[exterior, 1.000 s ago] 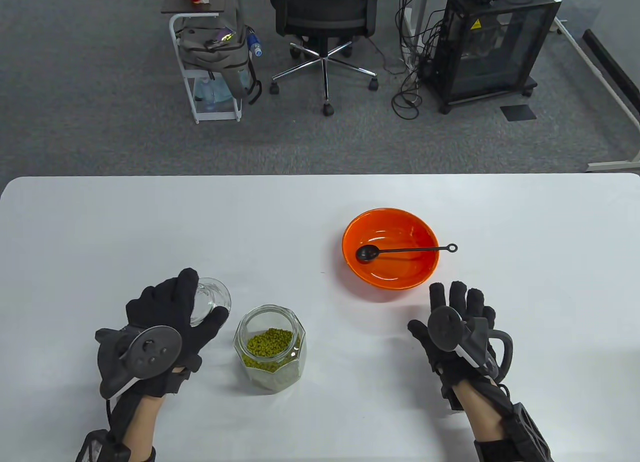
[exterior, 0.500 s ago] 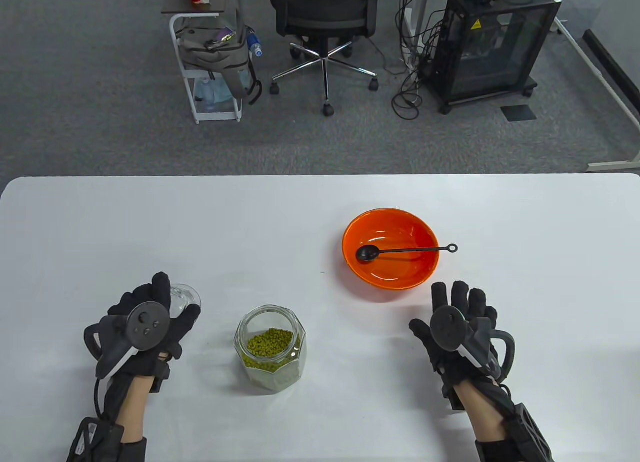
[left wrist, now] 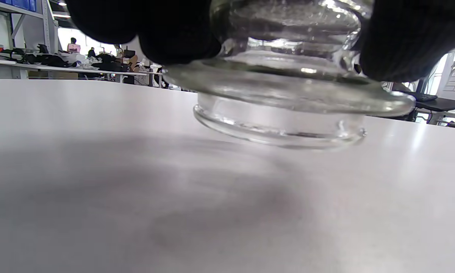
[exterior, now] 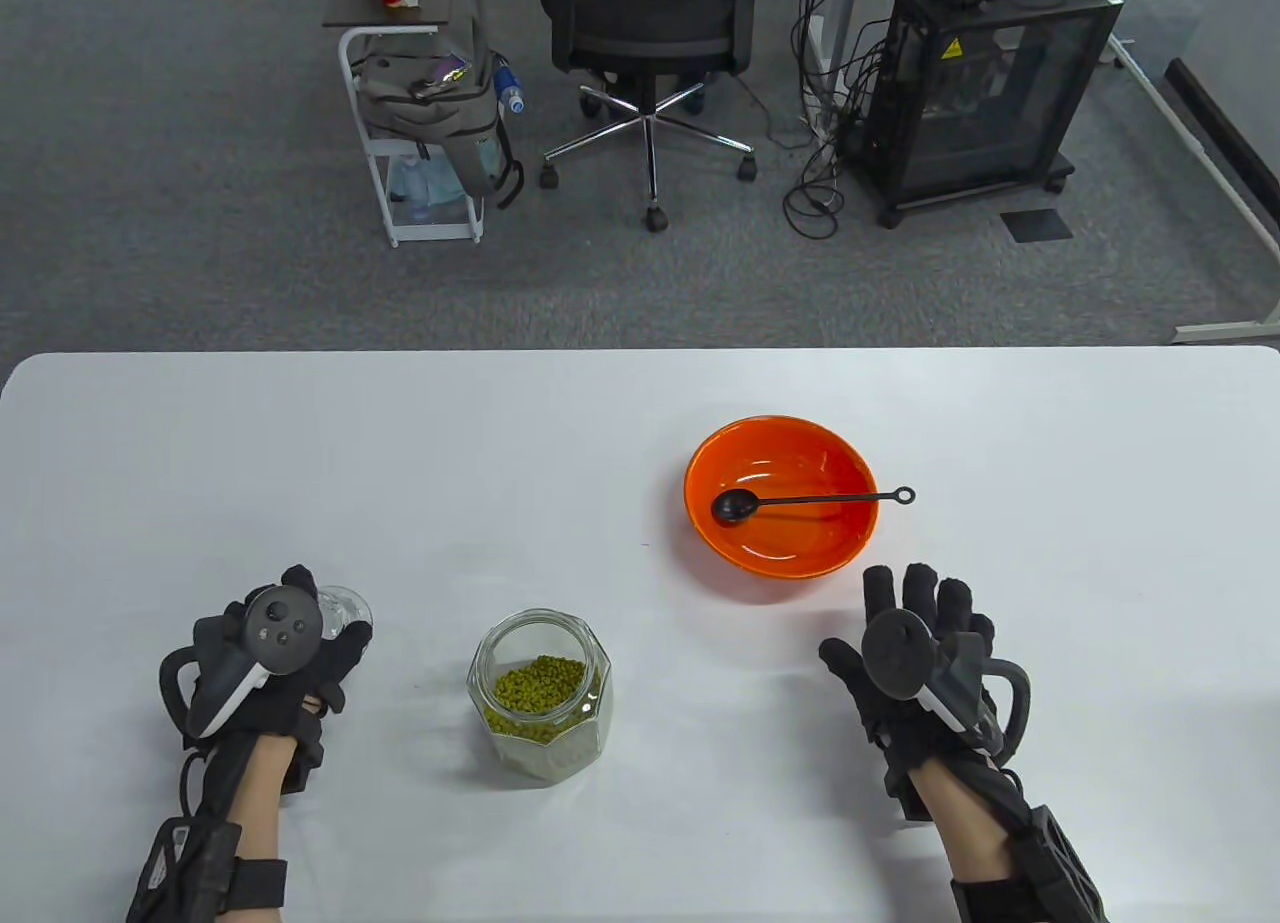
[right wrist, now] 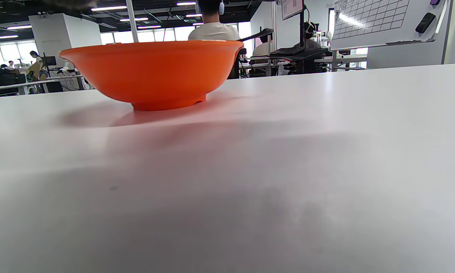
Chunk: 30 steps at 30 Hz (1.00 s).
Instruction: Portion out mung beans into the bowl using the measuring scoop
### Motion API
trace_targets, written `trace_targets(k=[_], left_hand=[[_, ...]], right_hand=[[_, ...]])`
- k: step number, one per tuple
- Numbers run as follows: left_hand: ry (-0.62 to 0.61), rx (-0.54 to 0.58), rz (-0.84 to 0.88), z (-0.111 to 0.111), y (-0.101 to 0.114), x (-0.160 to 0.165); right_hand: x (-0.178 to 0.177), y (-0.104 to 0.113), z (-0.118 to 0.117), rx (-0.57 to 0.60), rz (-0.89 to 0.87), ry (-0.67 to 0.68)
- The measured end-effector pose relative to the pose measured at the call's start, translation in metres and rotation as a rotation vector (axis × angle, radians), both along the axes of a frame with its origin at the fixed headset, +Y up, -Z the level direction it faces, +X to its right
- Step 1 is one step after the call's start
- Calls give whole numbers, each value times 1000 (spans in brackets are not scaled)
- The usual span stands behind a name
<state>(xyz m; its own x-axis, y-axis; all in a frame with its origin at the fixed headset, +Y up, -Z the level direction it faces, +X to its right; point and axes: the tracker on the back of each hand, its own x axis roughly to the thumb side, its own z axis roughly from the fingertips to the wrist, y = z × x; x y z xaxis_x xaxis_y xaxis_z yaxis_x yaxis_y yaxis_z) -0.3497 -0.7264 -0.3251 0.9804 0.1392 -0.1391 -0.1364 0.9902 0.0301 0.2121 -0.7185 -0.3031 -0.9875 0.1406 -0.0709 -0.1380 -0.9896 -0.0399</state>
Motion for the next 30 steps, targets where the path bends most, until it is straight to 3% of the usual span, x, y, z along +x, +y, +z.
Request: trace_targets(k=[30], left_hand=[[40,-124,-10,-5,-17,-4]], right_hand=[[2,-1,-1,-25,-6,-1]])
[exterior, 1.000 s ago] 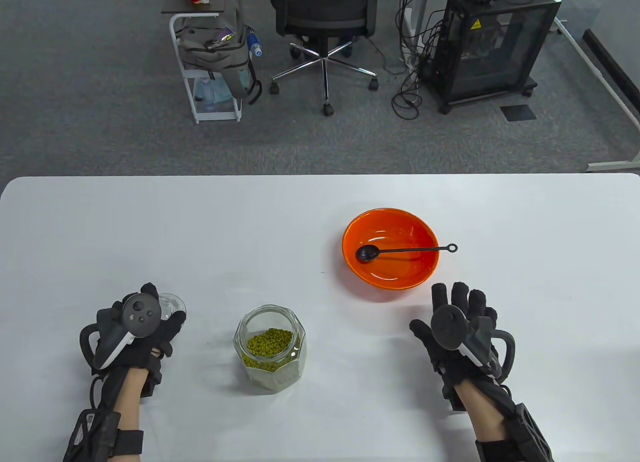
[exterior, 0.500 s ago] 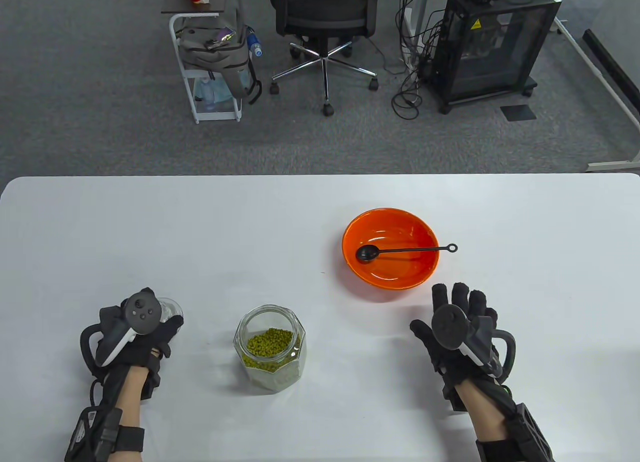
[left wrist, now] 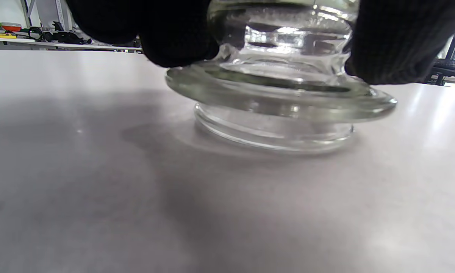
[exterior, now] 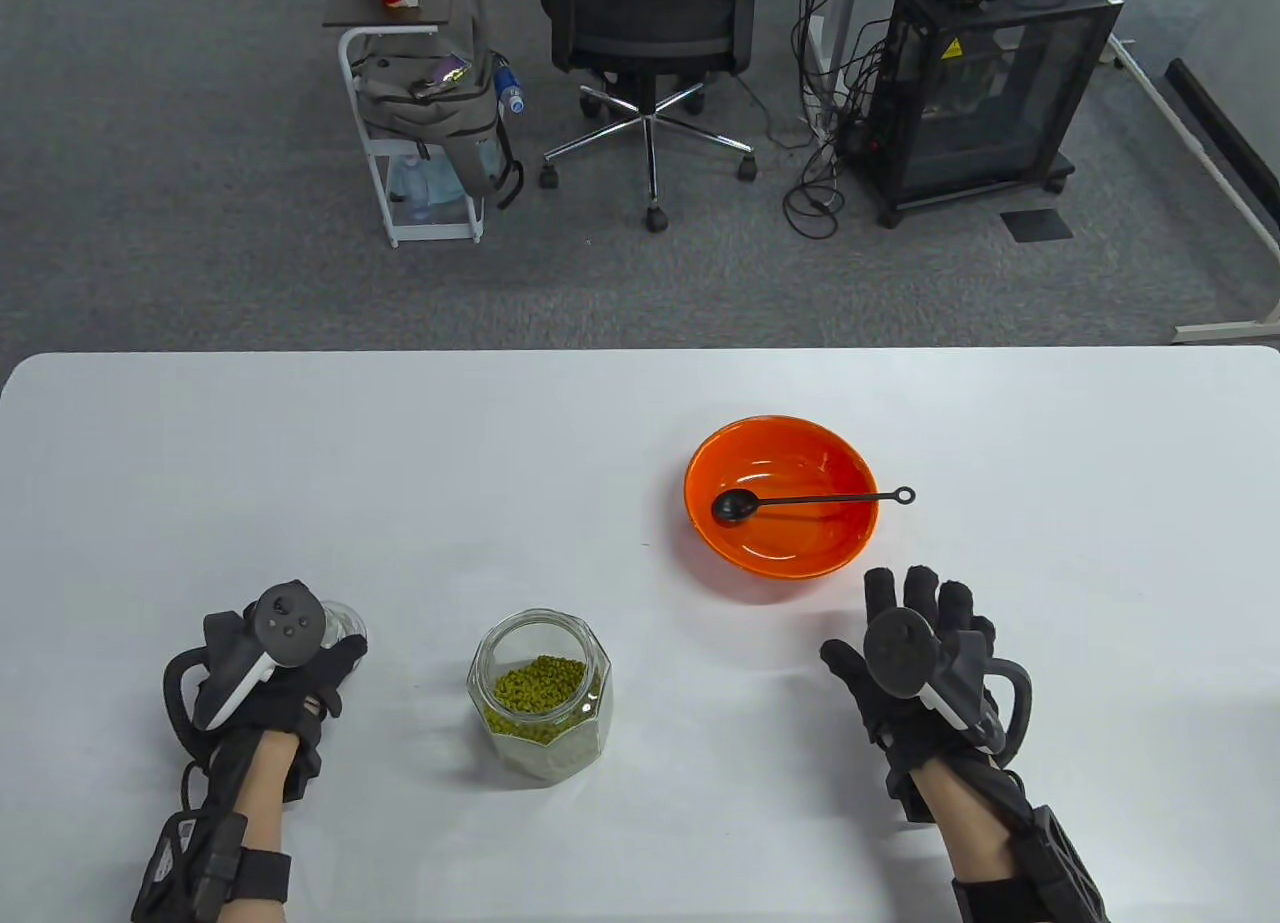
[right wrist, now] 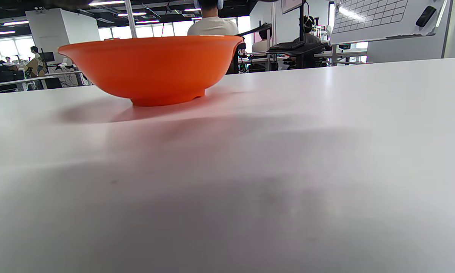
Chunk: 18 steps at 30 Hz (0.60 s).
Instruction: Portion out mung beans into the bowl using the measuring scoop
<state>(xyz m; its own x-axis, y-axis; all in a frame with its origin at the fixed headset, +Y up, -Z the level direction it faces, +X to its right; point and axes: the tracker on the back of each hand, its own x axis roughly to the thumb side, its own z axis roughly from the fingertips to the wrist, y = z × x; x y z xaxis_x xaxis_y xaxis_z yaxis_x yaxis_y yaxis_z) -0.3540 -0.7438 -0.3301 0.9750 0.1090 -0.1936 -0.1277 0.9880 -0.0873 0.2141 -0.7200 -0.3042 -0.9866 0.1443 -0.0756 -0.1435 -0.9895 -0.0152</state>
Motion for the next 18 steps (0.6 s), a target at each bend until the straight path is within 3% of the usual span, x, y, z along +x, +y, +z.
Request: trace_targets(k=[13,18], left_hand=[[19,-36,48,3,-1,-2],[10,8,72,7,6,-1]], right_hand=[[0,-1,0,-18,-4,0],[1,-1,0,-21,-5,-2]])
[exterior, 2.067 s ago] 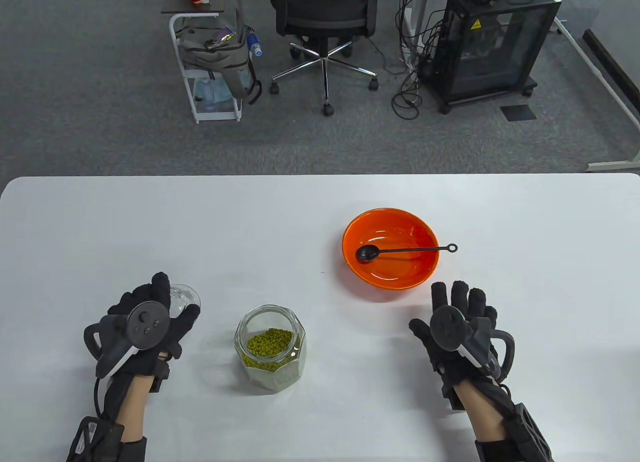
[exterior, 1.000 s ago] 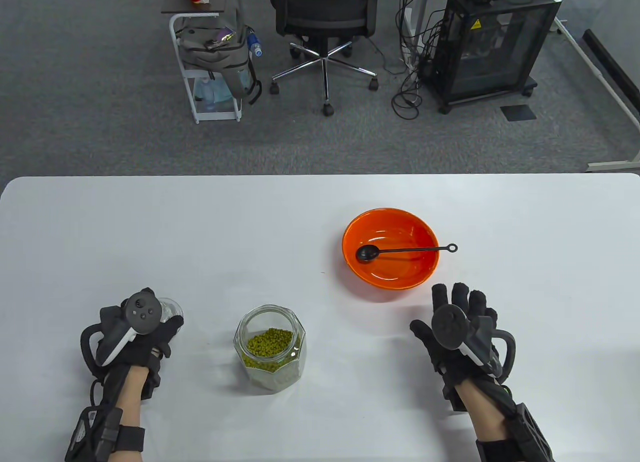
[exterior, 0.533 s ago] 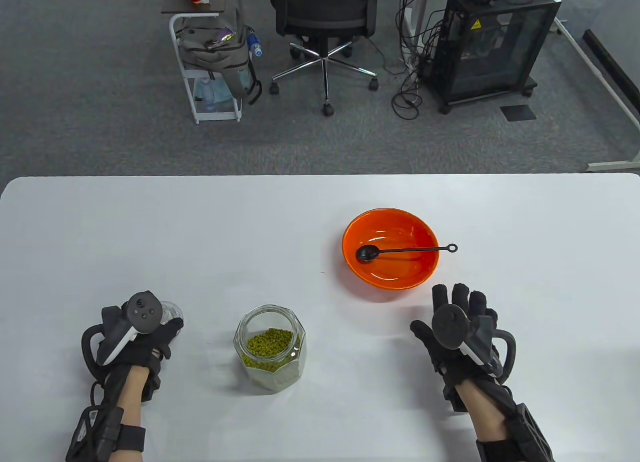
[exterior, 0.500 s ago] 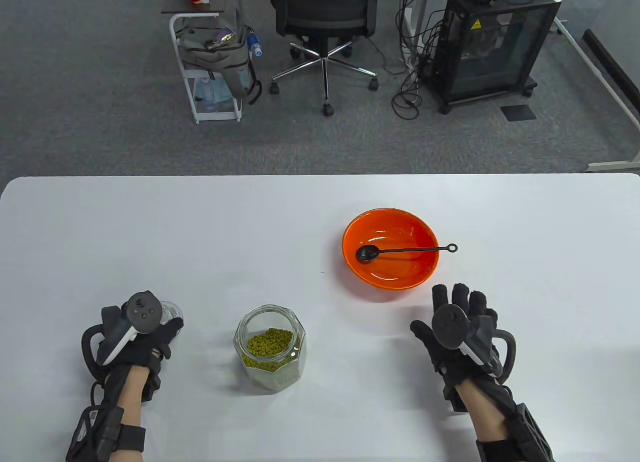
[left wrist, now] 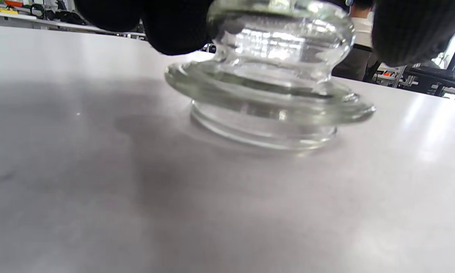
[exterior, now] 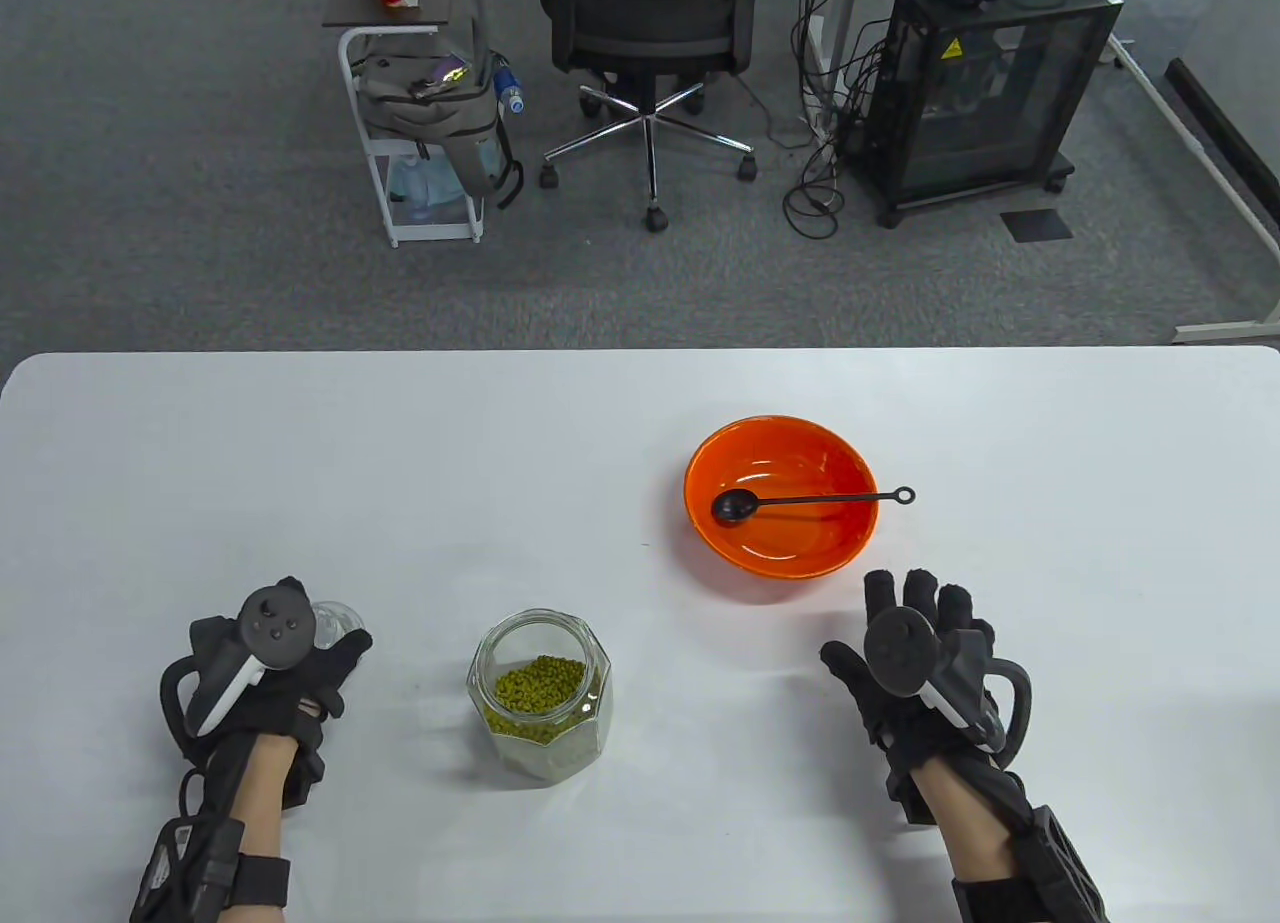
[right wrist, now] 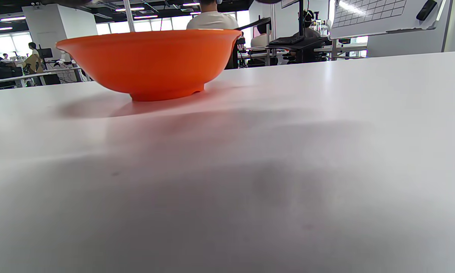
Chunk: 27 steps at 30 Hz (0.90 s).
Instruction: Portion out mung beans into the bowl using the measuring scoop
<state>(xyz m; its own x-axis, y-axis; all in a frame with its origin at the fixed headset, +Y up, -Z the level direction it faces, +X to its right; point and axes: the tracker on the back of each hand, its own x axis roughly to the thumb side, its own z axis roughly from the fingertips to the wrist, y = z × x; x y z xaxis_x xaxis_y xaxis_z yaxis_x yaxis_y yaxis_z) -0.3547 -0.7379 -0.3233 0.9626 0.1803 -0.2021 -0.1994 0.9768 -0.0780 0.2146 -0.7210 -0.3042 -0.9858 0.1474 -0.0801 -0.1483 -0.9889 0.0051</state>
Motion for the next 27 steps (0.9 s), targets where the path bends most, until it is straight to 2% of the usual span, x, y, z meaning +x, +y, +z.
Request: trace_targets(k=[6,17,24,27], left_hand=[[-33,54,-42,5,12,10],[-120,181,-20,17,34,34],[-210,254,-28,25,44,60],[-237,266,-38,27,45,68]], right_hand=[[1,0,0,-3,-2,-2],[6,0,-1,0,-26,-33],[16,2,-6,60,-119,-138],[19,3,-12,44,-204,-183]])
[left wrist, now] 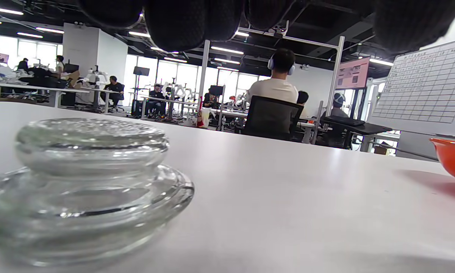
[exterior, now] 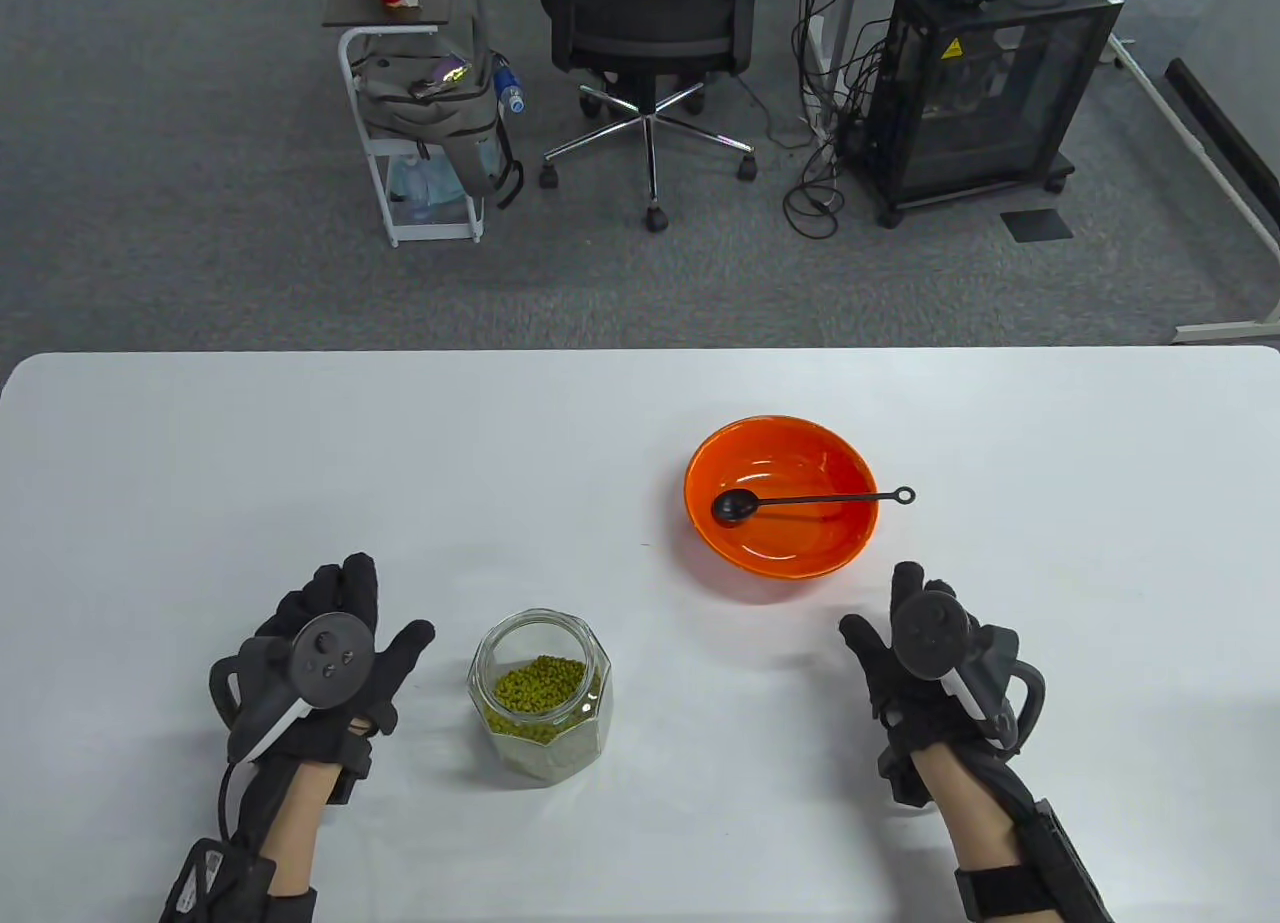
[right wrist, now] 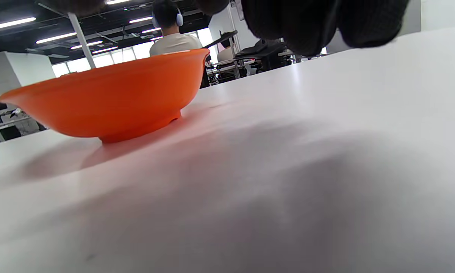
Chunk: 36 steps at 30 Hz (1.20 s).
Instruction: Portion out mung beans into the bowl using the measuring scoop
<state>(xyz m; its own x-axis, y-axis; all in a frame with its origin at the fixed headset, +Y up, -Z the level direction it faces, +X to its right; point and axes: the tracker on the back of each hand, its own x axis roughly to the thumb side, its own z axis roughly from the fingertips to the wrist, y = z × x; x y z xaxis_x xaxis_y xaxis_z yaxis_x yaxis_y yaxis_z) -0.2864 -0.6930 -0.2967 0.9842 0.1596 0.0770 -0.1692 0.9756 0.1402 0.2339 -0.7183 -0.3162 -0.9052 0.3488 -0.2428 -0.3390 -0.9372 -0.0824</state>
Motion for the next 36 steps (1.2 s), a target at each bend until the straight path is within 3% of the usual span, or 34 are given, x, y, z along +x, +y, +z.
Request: trace_targets(k=[4,11,17,29,36], left_hand=[[-20,-3,-7,0,-2,6],[-41,-14,1,0,-4,9],[-44,-34,-7,-1,-7,8],[-33,-54,-6,-2,-10,6],[-22,-59,7,-2,-11,4]], right_hand=[[2,2,-15,-39,-207,-76],[-6,-5,-47,-108,-357,-227],[-9,-16,-67,-81,-501,-390],[-6,-37,-85,-115,-650,-487],[-9,-44,-92,-72,-709,-482]])
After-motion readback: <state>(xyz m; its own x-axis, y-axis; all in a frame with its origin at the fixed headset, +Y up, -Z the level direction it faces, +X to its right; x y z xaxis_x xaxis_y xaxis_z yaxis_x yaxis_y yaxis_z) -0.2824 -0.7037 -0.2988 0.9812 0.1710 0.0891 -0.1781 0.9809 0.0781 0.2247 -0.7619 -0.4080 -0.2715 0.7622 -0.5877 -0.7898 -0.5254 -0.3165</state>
